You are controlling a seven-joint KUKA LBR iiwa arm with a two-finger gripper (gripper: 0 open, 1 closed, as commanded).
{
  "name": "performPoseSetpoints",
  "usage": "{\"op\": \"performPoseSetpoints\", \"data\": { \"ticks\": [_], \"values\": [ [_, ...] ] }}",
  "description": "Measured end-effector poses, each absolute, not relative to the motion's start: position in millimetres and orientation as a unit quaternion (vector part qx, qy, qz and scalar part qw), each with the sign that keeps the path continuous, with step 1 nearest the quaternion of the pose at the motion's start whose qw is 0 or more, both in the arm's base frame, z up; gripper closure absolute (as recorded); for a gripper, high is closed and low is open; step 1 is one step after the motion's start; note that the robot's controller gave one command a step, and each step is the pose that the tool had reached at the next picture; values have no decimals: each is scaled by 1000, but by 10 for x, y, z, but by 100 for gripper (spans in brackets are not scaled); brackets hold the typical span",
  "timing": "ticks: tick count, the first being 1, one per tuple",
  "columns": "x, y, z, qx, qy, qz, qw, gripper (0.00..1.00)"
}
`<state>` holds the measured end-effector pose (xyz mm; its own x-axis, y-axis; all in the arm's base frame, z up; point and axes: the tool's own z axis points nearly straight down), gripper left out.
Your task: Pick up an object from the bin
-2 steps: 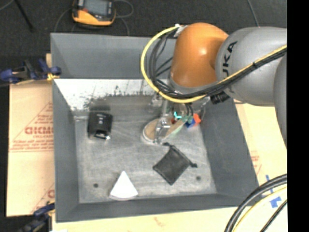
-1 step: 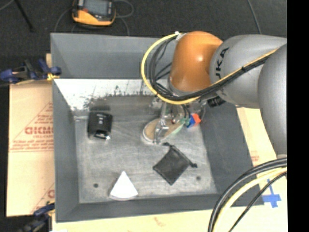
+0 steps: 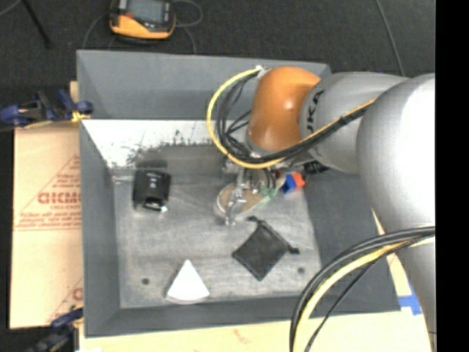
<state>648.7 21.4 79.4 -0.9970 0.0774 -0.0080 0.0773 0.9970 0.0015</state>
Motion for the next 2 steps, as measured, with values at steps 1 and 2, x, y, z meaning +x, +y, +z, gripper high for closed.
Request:
{"op": "performPoseSetpoints", "data": {
  "ticks": [1, 2],
  "values": [
    [6431, -3, 744, 18, 1000, 0, 5, 100],
    [6431, -4, 744, 19, 1000, 0, 5, 100]
  ]
}}
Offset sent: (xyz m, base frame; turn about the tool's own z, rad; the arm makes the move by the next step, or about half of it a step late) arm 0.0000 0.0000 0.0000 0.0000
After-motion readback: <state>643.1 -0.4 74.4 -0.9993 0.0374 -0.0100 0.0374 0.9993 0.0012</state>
